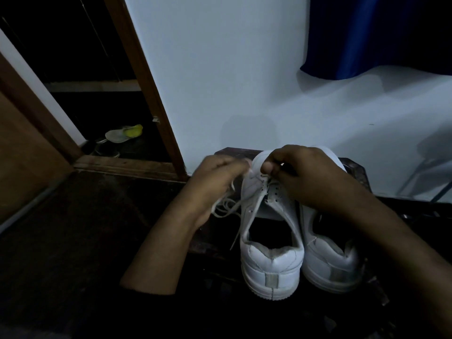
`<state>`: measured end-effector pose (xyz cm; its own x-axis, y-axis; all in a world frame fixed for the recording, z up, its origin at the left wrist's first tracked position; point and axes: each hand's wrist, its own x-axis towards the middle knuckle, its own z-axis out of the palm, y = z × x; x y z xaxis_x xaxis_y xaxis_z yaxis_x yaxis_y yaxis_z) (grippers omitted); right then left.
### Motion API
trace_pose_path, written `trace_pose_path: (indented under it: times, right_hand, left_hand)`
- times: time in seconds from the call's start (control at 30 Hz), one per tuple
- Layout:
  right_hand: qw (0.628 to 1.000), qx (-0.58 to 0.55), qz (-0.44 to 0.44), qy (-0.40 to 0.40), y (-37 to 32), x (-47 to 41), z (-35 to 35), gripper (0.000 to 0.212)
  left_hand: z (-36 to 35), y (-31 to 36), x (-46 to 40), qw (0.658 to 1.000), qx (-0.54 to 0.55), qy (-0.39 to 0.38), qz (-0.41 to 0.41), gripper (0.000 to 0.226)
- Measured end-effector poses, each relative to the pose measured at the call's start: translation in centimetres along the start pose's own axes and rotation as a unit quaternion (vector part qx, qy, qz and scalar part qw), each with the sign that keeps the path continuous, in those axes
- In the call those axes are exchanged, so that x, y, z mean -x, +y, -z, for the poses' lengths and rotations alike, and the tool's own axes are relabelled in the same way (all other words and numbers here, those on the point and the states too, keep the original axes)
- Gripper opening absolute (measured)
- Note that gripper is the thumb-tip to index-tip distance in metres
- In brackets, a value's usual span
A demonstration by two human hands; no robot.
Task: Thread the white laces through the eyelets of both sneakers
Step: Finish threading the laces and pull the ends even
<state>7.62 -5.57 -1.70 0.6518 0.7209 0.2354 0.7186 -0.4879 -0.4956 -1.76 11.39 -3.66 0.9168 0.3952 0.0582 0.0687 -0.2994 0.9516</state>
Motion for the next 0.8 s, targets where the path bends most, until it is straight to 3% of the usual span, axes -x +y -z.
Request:
trace_pose_path:
  times: [0.07, 0.17, 0.3, 0.4, 0.53, 0.6, 0.67, 0.8]
  right_hand:
    - [0.998, -0.044, -0.037, 0.017, -0.6, 0.2, 0.3, 0.048]
    - [0.982, -0.172, -0.076, 0.028, -1.4, 0.2, 0.2, 0.067]
    - [0.940, -0.331, -0.081, -0.034, -2.3, 0.6, -0.3, 0.054]
    - [0.896, -0.434, -0.053, -0.081, -2.2, 0.9, -0.5, 0.049]
    - [0.872, -0.486, -0.036, -0.050, -1.9, 0.7, -0.2, 0.042]
    - [0.841, -0.538, -0.023, -0.056, -2.0, 0.7, 0.1, 0.037]
    - [0.826, -0.561, -0.011, -0.054, -2.0, 0.7, 0.5, 0.038]
    - [0.855, -0.518, -0.015, -0.018, -1.5, 0.5, 1.0, 0.046]
  left_hand:
    - [0.6, 0.4, 0.0, 0.994, 0.103, -0.025, 0.025, 0.037]
    - [0.2, 0.8, 0.2, 0.981, 0.180, -0.067, 0.015, 0.055]
    - [-1.3, 1.2, 0.5, 0.979, 0.184, -0.084, -0.024, 0.057]
    - [-1.6, 1.2, 0.4, 0.979, 0.173, -0.103, -0.026, 0.073]
    - [-2.0, 1.5, 0.0, 0.978, 0.198, -0.064, -0.032, 0.075]
    - [-2.1, 1.7, 0.0, 0.968, 0.248, -0.034, -0.023, 0.073]
    - [-2.0, 1.7, -0.3, 0.944, 0.330, 0.017, 0.005, 0.069]
    - [-0.4, 1.5, -0.9, 0.869, 0.478, 0.127, 0.019, 0.059]
